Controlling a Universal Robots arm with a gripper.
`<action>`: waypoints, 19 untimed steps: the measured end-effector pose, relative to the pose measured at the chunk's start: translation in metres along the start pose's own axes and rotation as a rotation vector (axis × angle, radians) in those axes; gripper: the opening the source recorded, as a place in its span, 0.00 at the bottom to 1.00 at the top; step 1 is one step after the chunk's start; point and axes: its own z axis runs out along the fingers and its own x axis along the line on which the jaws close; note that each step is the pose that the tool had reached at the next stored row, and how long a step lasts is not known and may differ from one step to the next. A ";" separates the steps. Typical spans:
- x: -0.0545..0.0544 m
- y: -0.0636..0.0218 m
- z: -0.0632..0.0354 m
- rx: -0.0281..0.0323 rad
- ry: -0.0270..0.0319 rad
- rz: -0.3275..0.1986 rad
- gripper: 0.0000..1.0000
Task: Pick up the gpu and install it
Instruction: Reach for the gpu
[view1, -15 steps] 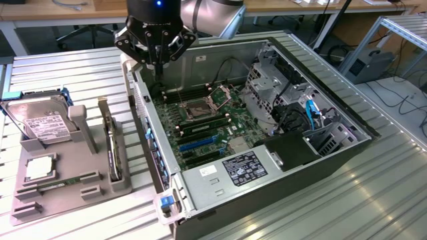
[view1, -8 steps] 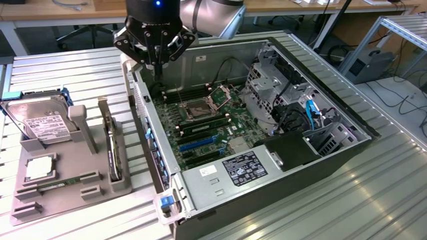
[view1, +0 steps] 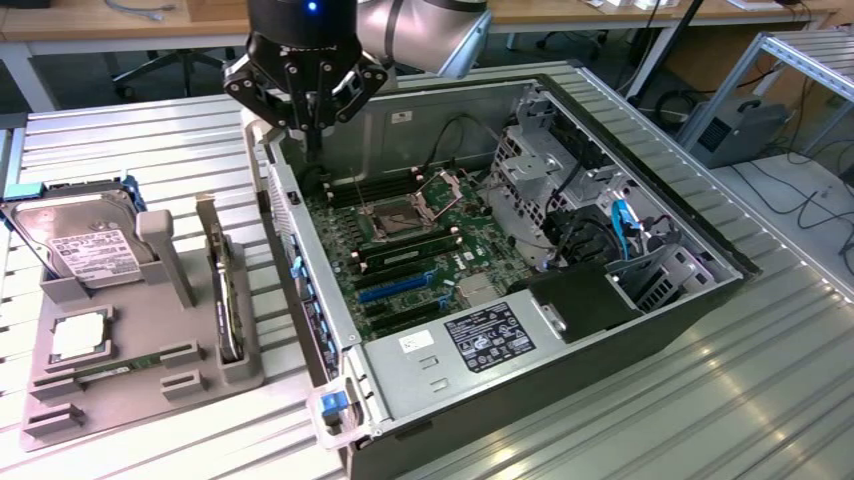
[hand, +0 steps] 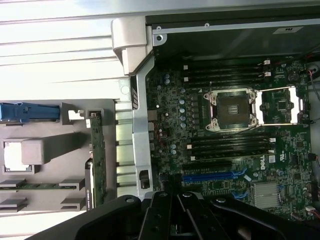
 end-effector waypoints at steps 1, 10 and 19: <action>0.000 0.0000 0.0000 0.0000 0.0000 0.000 0.11; 0.003 -0.0002 0.0000 0.0010 -0.0001 0.000 0.11; 0.004 -0.0003 -0.0001 0.0010 -0.0001 0.000 0.11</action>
